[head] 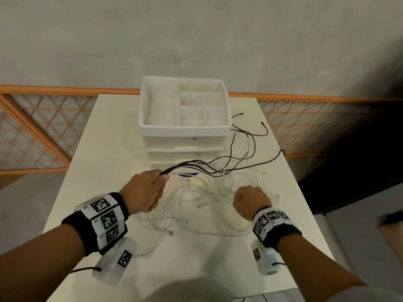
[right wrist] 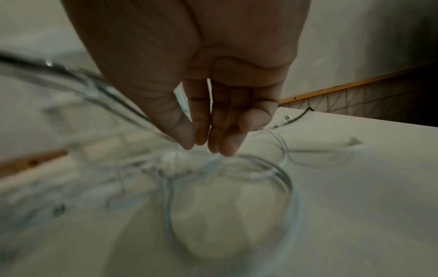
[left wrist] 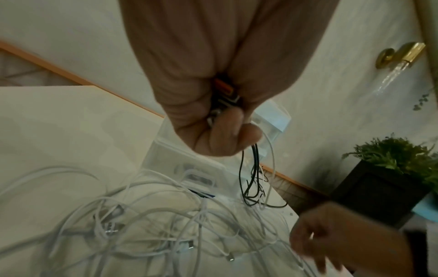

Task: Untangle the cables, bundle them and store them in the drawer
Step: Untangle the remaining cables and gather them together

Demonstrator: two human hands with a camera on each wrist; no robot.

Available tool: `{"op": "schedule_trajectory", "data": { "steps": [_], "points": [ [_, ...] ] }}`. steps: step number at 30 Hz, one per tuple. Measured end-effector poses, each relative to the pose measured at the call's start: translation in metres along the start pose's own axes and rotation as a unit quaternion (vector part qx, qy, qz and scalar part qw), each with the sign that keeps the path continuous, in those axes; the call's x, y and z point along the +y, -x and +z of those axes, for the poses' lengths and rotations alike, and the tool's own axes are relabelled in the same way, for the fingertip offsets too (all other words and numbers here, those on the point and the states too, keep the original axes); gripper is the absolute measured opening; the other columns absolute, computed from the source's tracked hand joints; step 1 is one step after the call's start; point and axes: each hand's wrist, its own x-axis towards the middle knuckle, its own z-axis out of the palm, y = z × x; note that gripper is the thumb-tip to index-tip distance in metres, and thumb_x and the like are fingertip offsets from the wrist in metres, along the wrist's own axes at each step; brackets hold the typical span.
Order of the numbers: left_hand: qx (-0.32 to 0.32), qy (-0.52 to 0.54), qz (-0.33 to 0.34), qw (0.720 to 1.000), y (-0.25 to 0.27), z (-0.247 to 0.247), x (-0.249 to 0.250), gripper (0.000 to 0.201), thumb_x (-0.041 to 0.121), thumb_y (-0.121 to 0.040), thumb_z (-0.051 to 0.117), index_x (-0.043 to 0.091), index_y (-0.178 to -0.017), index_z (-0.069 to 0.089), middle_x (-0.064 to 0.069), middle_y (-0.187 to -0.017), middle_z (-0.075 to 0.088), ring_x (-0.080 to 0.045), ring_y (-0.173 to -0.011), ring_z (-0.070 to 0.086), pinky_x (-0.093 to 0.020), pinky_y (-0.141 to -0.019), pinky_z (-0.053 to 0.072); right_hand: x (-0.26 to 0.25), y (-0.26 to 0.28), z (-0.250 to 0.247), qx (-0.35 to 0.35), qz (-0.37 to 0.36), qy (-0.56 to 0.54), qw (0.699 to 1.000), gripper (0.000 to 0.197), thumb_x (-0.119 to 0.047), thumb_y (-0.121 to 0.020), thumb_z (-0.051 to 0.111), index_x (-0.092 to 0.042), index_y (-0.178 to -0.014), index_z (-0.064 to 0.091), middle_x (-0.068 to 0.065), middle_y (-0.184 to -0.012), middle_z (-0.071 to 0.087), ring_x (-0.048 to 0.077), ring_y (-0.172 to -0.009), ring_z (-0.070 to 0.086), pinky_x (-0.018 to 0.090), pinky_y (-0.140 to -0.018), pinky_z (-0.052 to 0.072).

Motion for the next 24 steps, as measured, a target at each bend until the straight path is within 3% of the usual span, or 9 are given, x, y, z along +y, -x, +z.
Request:
{"op": "schedule_trajectory", "data": {
  "steps": [2,3,7,10,13,16,18,20,24],
  "points": [
    [-0.003,0.013,-0.003,1.0,0.001,-0.001,0.005,0.037,0.033,-0.102,0.047,0.009,-0.073,0.046,-0.007,-0.061,0.051,-0.02,-0.043,0.045,-0.024,-0.039,0.032,0.008,0.004,0.024,-0.038,0.011,0.034,0.999,0.038,-0.035,-0.091,0.054,-0.03,-0.129,0.058,-0.002,-0.133,0.058,0.024,-0.121,0.057,0.033,-0.098,0.046],
    [-0.003,0.015,0.002,1.0,0.003,-0.001,0.008,0.038,0.036,-0.101,0.049,0.009,-0.075,0.047,-0.007,-0.061,0.05,-0.02,-0.042,0.044,-0.023,-0.037,0.032,0.01,0.006,0.032,-0.031,0.016,0.032,0.999,0.041,-0.033,-0.093,0.053,-0.029,-0.134,0.054,-0.002,-0.135,0.055,0.024,-0.122,0.056,0.033,-0.099,0.045],
    [0.008,0.036,0.017,0.999,0.005,-0.002,0.019,0.041,0.04,-0.099,0.053,0.009,-0.073,0.047,-0.002,-0.055,0.044,-0.018,-0.037,0.04,-0.024,-0.038,0.033,0.007,0.012,0.048,0.008,-0.035,0.06,0.998,0.023,-0.027,-0.095,0.048,-0.024,-0.11,0.064,0.001,-0.117,0.066,0.026,-0.109,0.062,0.032,-0.087,0.047],
    [0.034,0.065,0.011,0.997,0.002,-0.006,0.023,0.044,0.037,-0.099,0.055,0.011,-0.067,0.04,0.002,-0.049,0.038,-0.018,-0.039,0.036,-0.027,-0.044,0.035,-0.007,0.012,0.03,0.054,-0.11,0.052,0.991,0.027,-0.031,-0.098,0.045,-0.021,-0.096,0.07,0.002,-0.101,0.071,0.029,-0.105,0.059,0.035,-0.086,0.043],
    [0.025,0.079,0.003,0.997,0.002,-0.012,0.026,0.039,0.03,-0.1,0.054,0.009,-0.068,0.044,0.0,-0.052,0.037,-0.015,-0.04,0.033,-0.024,-0.041,0.031,-0.023,0.007,-0.019,0.156,-0.17,-0.077,0.97,0.02,-0.02,-0.094,0.056,-0.018,-0.092,0.076,0.005,-0.091,0.074,0.029,-0.091,0.063,0.03,-0.077,0.044],
    [0.005,0.069,0.005,0.998,0.004,-0.017,0.027,0.03,0.024,-0.1,0.053,0.006,-0.077,0.056,-0.004,-0.055,0.047,-0.013,-0.041,0.034,-0.022,-0.039,0.028,-0.044,0.018,-0.077,0.24,-0.235,-0.23,0.913,0.011,-0.011,-0.091,0.066,-0.011,-0.089,0.077,0.0,-0.083,0.073,0.017,-0.077,0.065,0.024,-0.073,0.048],
    [0.012,0.083,0.022,0.996,0.005,-0.02,0.03,0.03,0.024,-0.102,0.051,0.007,-0.078,0.055,-0.008,-0.062,0.059,-0.016,-0.044,0.04,-0.025,-0.041,0.033,-0.058,0.032,-0.103,0.195,-0.25,-0.318,0.894,0.01,-0.012,-0.091,0.068,-0.012,-0.088,0.078,-0.006,-0.083,0.073,0.009,-0.078,0.066,0.014,-0.074,0.049],
    [0.014,0.135,0.037,0.99,0.008,-0.024,0.038,0.025,0.025,-0.103,0.049,0.008,-0.086,0.058,-0.014,-0.075,0.068,-0.02,-0.052,0.052,-0.03,-0.047,0.045,-0.075,0.046,-0.113,0.121,-0.272,-0.339,0.892,0.01,-0.015,-0.091,0.069,-0.015,-0.087,0.078,-0.008,-0.082,0.075,0.008,-0.078,0.068,0.015,-0.074,0.052],
    [-0.016,0.195,0.062,0.979,0.012,-0.023,0.055,0.022,0.03,-0.104,0.046,0.013,-0.105,0.06,-0.01,-0.101,0.076,-0.025,-0.086,0.07,-0.039,-0.077,0.056,-0.102,0.062,-0.106,0.062,-0.308,-0.322,0.893,0.012,-0.015,-0.09,0.069,-0.015,-0.083,0.078,-0.004,-0.08,0.075,0.01,-0.074,0.066,0.016,-0.069,0.049]
  ]
}}
